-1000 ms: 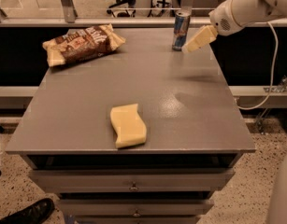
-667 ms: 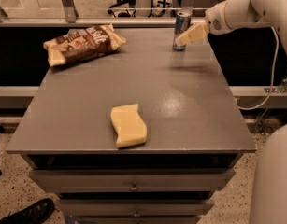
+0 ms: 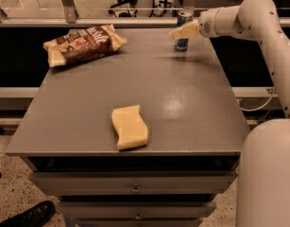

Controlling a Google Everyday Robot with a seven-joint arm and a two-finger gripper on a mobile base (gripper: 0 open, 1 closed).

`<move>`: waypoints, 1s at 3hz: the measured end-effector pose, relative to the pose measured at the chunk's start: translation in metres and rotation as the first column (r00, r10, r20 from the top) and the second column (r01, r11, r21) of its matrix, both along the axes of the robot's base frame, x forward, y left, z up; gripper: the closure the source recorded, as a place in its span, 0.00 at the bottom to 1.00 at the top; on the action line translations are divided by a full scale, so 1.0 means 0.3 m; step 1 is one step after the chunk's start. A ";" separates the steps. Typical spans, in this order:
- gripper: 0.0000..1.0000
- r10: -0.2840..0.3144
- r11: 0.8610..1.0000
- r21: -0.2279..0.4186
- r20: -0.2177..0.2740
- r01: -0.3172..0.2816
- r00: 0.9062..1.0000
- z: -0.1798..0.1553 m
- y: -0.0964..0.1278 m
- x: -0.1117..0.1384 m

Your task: Move redbull can near sponge

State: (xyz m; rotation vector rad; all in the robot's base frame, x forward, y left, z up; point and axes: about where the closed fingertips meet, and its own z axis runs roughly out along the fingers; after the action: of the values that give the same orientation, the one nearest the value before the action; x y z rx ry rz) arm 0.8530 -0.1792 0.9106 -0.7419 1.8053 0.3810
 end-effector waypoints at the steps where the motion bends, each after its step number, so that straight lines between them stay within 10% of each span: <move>1: 0.12 -0.002 0.998 0.066 -0.013 0.002 1.000 -0.012 0.023 0.025; 3: 0.65 0.105 0.986 0.139 -0.055 -0.096 0.993 0.014 0.114 -0.086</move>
Offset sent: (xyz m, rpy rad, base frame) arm -0.0129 0.0184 0.0030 0.1543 0.0809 0.0561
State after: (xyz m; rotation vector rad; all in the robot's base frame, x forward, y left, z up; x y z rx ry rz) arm 0.8272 -0.1450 0.9147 -0.7341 1.7847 0.5940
